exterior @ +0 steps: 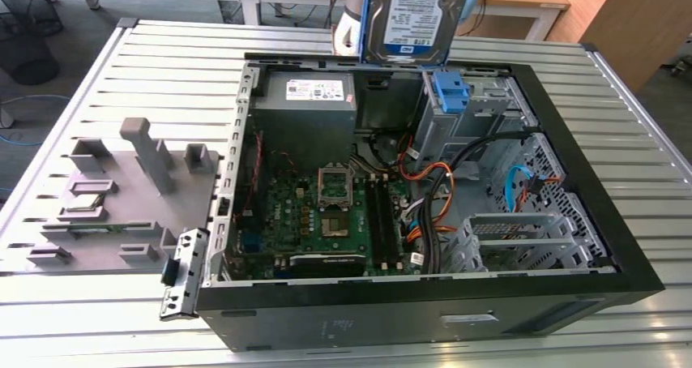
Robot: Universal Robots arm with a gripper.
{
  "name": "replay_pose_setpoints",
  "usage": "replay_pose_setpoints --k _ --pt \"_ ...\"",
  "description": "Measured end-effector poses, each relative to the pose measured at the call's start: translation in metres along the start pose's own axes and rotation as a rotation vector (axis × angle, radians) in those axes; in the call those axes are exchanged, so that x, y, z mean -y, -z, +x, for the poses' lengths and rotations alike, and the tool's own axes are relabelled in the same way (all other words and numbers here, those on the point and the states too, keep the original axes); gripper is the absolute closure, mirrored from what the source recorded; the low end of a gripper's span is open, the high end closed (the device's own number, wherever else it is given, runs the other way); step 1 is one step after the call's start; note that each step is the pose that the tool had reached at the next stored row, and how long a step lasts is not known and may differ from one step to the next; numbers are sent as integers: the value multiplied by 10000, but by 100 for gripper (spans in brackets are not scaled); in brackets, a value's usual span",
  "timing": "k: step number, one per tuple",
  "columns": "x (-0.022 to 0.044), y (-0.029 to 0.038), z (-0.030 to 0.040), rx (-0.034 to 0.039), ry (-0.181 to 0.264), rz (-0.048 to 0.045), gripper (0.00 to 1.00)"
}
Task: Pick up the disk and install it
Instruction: 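Pick up the disk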
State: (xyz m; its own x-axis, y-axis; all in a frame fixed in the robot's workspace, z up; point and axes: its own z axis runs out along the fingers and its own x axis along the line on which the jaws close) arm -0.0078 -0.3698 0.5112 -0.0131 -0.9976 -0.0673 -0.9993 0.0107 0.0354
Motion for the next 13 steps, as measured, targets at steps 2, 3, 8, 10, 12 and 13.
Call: replay_pose_setpoints --k 2,3,8,10,12,13 --pt "54 2 -1 -2 0 -7 65" --pt "84 4 -2 -2 -1 -11 65" --pt "252 9 -4 -2 -1 -41 65" --pt "316 12 -5 -2 -4 -53 65" --pt "343 12 -4 -1 -3 -59 65" --pt "346 13 1 -2 -3 -59 65"
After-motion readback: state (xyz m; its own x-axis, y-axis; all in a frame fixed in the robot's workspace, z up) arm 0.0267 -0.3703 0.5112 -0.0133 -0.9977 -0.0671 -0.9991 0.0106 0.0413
